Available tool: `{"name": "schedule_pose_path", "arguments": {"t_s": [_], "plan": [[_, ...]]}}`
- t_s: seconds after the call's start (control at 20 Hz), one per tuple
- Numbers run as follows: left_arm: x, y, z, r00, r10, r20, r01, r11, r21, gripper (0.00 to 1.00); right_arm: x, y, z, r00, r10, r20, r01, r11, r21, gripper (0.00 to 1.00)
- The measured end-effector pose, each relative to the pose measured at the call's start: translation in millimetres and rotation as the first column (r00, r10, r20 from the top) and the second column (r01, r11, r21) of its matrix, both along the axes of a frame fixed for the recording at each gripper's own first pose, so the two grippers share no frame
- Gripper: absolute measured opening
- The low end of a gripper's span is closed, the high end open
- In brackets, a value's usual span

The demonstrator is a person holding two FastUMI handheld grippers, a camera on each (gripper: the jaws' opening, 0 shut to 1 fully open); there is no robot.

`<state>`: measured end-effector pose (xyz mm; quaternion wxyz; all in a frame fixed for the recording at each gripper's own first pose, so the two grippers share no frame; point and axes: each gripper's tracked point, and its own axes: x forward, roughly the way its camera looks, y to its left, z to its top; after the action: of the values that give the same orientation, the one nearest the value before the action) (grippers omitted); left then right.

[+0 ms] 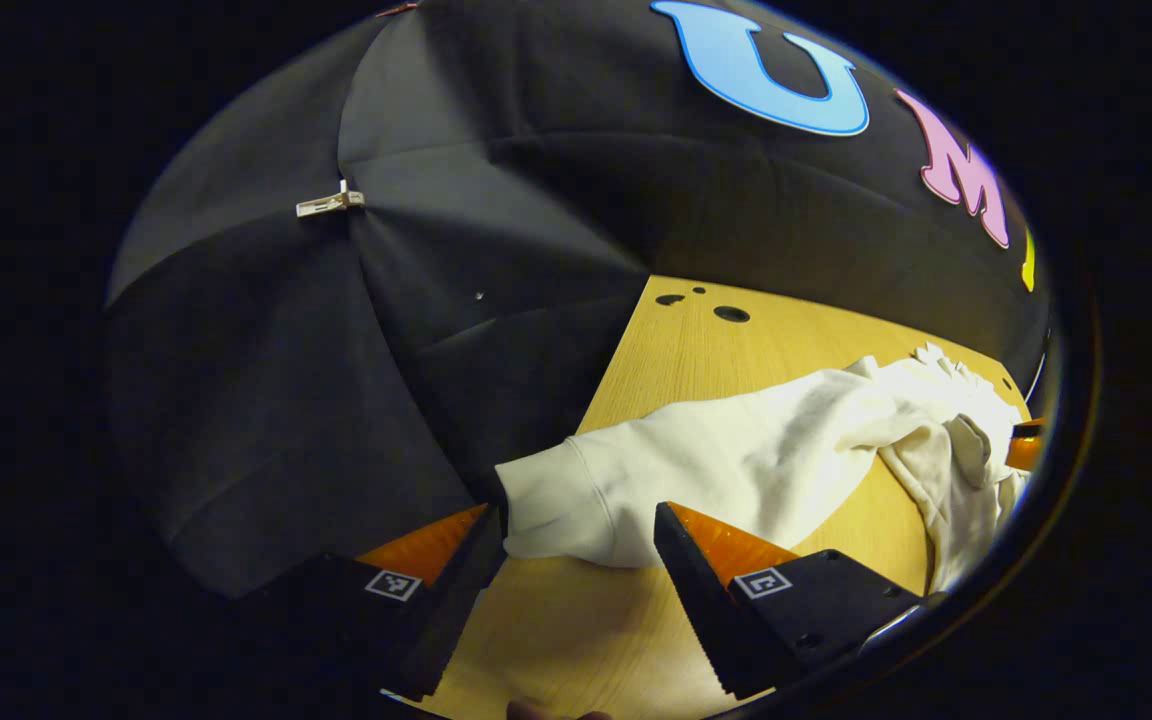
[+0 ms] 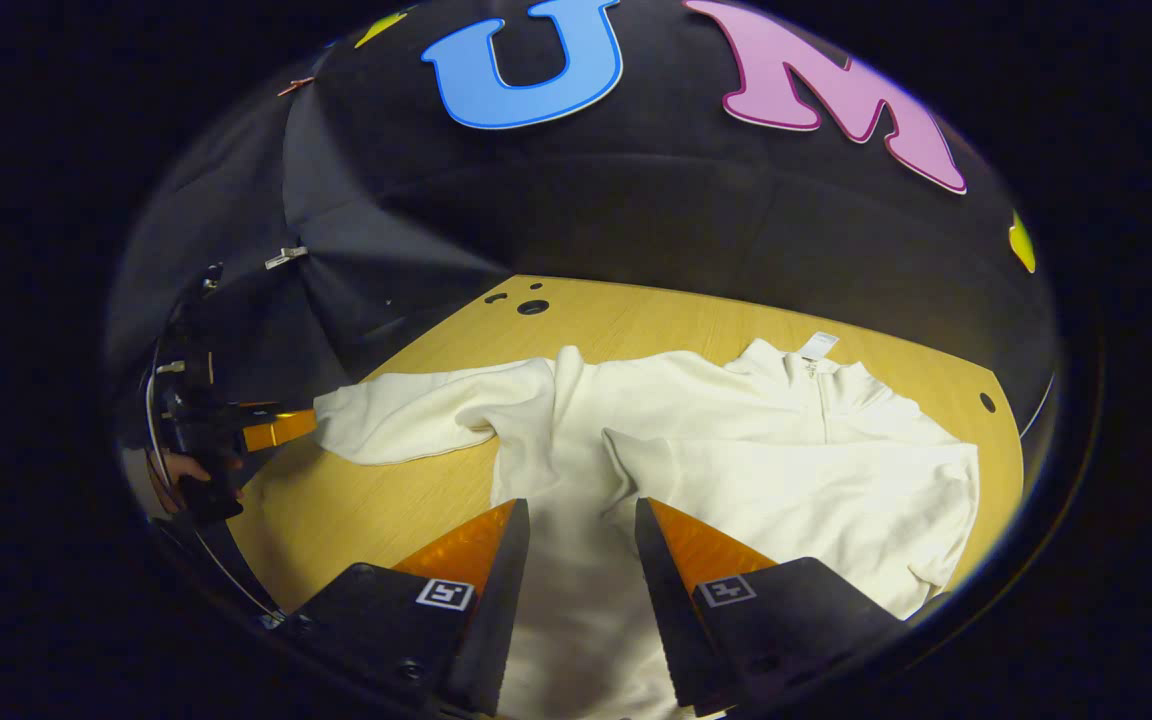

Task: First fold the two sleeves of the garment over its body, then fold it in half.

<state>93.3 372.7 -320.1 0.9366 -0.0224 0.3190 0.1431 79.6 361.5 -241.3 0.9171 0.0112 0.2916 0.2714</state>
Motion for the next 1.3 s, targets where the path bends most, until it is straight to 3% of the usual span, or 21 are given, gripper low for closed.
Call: {"name": "schedule_pose_path", "arguments": {"t_s": [0.05, 0.1, 0.15, 0.25, 0.3, 0.35, 0.5, 0.55, 0.65, 0.75, 1.0, 1.3], "plan": [[1, 3, -4, 1.0, 0.011, -0.013, -0.011, 1.0, 0.008, 0.97, -5, -9, 2, 1.0, -0.008, 0.005, 0.008, 1.0, -0.008, 0.73], [1, 5, -9, 0.999, 0.024, -0.033, -0.023, 1.0, 0.016, 0.97, -10, -18, 4, 1.0, -0.017, 0.005, 0.017, 1.0, -0.012, 0.73], [1, 6, -15, 0.998, 0.029, -0.052, -0.028, 1.0, 0.015, 0.98, -13, -27, 5, 1.0, -0.03, 0.006, 0.03, 0.999, -0.013, 0.66], [2, 3, -27, 0.996, 0.026, -0.089, -0.027, 1.0, -0.005, 0.97, -19, -40, 7, 0.999, -0.052, 0.005, 0.052, 0.999, -0.015, 0.66], [0, -1, -30, 0.995, 0.022, -0.093, -0.024, 1.0, -0.019, 0.97, -22, -48, 8, 0.998, -0.062, 0.007, 0.062, 0.998, -0.018, 0.73], [6, 0, -31, 0.996, 0.02, -0.083, -0.023, 0.999, -0.026, 0.97, -25, -54, 8, 0.998, -0.07, 0.007, 0.07, 0.997, -0.022, 0.66], [7, -9, -32, 0.996, 0.001, -0.087, -0.007, 0.998, -0.064, 0.9, -36, -67, 12, 0.996, -0.094, 0.0, 0.094, 0.996, -0.011, 0.66], [10, -13, -30, 0.996, -0.031, -0.086, 0.025, 0.997, -0.068, 0.72, -39, -73, 12, 0.995, -0.1, -0.002, 0.1, 0.995, -0.007, 0.66], [13, -15, -31, 0.993, -0.042, -0.109, 0.038, 0.999, -0.032, 0.24, -45, -84, 10, 0.993, -0.116, -0.007, 0.116, 0.993, -0.002, 0.66], [13, -18, -25, 0.991, -0.041, -0.126, 0.041, 0.999, -0.007, 0.14, -51, -98, 10, 0.991, -0.131, -0.009, 0.131, 0.991, -0.002, 0.66], [23, -53, 36, 0.997, -0.072, 0.004, 0.072, 0.997, -0.002, 0.1, -63, -147, 10, 0.981, -0.192, -0.003, 0.192, 0.981, -0.001, 0.66], [37, -132, 110, 0.977, -0.168, 0.133, 0.165, 0.986, 0.03, 0.1, -76, -207, 5, 0.96, -0.28, -0.006, 0.28, 0.96, 0.007, 0.66]]}}
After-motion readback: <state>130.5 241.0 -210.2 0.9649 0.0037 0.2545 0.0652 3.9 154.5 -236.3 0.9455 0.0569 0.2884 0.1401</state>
